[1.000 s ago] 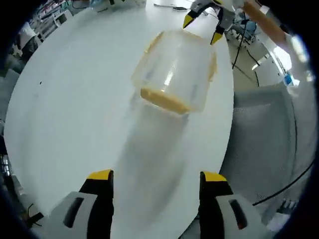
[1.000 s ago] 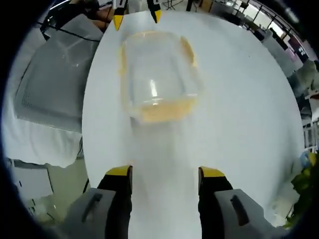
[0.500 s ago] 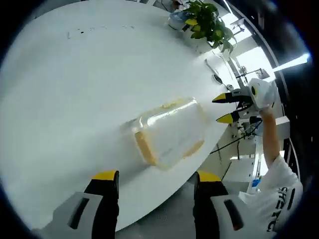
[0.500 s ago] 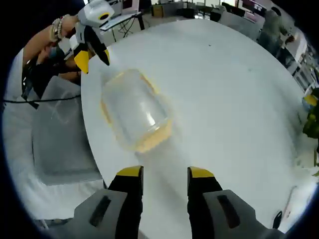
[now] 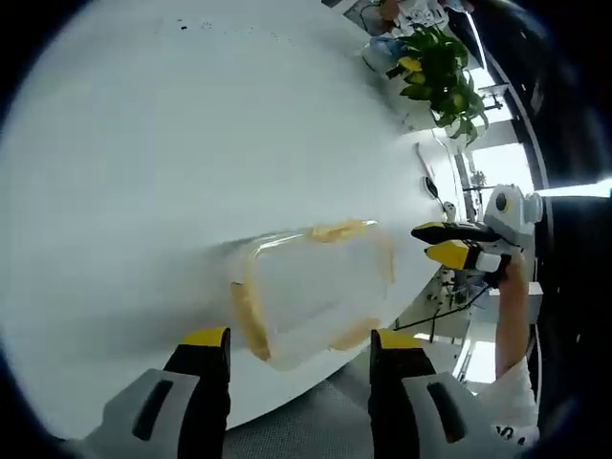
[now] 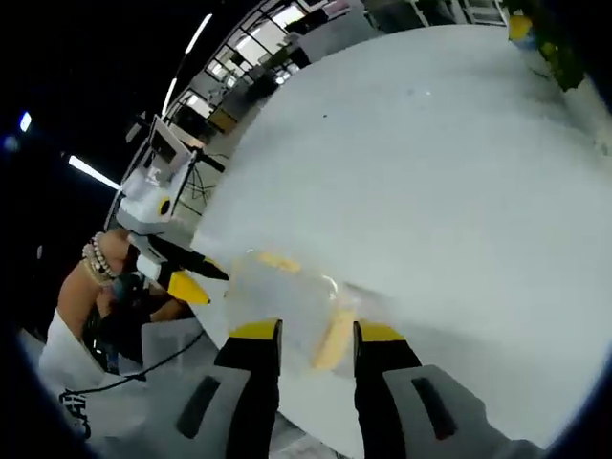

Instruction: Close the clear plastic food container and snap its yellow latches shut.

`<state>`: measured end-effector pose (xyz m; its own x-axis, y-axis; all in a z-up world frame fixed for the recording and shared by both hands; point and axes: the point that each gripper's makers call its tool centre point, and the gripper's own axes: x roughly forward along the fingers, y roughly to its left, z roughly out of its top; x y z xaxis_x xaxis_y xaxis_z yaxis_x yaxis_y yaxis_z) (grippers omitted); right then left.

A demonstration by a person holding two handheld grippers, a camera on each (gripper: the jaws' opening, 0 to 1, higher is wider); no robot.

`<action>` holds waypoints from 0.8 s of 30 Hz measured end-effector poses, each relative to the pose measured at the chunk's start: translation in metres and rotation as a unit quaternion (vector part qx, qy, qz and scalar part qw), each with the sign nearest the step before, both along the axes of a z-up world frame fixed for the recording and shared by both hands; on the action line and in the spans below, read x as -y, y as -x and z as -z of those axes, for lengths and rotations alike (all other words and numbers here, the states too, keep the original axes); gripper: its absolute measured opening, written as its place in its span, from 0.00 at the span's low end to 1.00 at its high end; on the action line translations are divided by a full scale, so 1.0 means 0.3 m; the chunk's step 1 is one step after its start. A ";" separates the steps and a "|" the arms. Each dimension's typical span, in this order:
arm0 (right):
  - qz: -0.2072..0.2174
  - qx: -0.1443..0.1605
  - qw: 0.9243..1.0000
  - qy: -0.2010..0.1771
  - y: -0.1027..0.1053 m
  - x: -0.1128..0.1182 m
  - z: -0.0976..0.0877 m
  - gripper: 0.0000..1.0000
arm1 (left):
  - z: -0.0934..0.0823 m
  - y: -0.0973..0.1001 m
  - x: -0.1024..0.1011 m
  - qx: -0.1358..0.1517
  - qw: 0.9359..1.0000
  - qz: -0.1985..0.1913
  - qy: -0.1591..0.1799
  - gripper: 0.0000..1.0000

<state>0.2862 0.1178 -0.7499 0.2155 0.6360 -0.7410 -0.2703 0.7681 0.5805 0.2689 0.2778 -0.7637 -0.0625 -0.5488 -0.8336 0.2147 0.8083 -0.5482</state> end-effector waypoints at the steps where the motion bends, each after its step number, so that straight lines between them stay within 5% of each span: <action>1: -0.006 -0.008 1.000 0.005 0.009 -0.004 0.018 0.25 | 0.005 0.000 0.002 0.001 1.000 0.004 -0.004 0.54; 7: -0.019 -0.028 0.999 0.010 0.030 -0.024 0.057 0.17 | 0.026 -0.007 0.010 0.001 1.000 0.002 -0.014 0.47; 24: -0.026 -0.036 0.999 0.019 0.031 -0.031 0.095 0.14 | 0.069 -0.010 -0.006 0.001 0.998 0.028 -0.057 0.32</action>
